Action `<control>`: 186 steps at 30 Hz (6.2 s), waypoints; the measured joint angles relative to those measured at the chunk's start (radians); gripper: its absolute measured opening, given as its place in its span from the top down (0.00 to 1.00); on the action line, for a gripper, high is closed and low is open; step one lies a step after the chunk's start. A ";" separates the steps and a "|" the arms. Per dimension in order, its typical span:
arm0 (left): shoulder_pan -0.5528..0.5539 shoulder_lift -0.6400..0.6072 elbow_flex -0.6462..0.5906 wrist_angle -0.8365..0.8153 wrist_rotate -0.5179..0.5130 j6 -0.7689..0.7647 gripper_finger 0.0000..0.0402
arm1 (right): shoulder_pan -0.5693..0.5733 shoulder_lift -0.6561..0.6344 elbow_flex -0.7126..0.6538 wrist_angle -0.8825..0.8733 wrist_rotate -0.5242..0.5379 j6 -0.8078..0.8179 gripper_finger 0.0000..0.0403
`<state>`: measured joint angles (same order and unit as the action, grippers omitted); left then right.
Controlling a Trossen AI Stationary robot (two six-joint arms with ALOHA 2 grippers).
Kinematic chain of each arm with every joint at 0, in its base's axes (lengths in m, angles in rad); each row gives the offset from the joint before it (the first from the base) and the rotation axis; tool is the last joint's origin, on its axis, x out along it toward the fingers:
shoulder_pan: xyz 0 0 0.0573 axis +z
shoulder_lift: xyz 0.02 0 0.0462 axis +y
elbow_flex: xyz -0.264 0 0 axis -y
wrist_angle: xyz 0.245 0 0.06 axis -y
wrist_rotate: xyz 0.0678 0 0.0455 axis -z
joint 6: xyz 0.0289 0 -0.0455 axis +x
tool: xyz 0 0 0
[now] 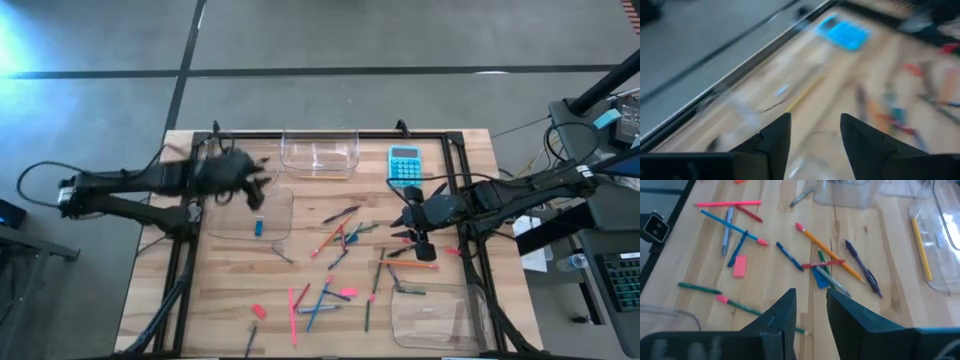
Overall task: Sort crayons/erasers/pens/pencils in bins
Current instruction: Put the blue crayon into the bottom right transparent bin
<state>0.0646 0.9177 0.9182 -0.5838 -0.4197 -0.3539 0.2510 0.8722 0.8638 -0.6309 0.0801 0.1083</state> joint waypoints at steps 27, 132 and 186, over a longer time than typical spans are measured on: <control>-0.864 0.620 0.220 -0.217 0.236 -0.882 0.78 | 0.000 0.020 -0.042 0.098 -0.009 -0.003 0.75; -0.954 0.847 0.429 -0.363 -0.106 -1.199 1.00 | 0.039 -0.034 0.029 -0.002 -0.032 -0.111 0.75; -0.389 0.863 -0.020 1.533 0.001 0.179 1.00 | 0.036 0.485 -0.302 1.324 0.018 -0.092 0.49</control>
<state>-0.3241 1.7805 0.8978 0.9496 -0.4192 -0.1753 0.2874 1.3571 0.5616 0.6928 0.0978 0.0160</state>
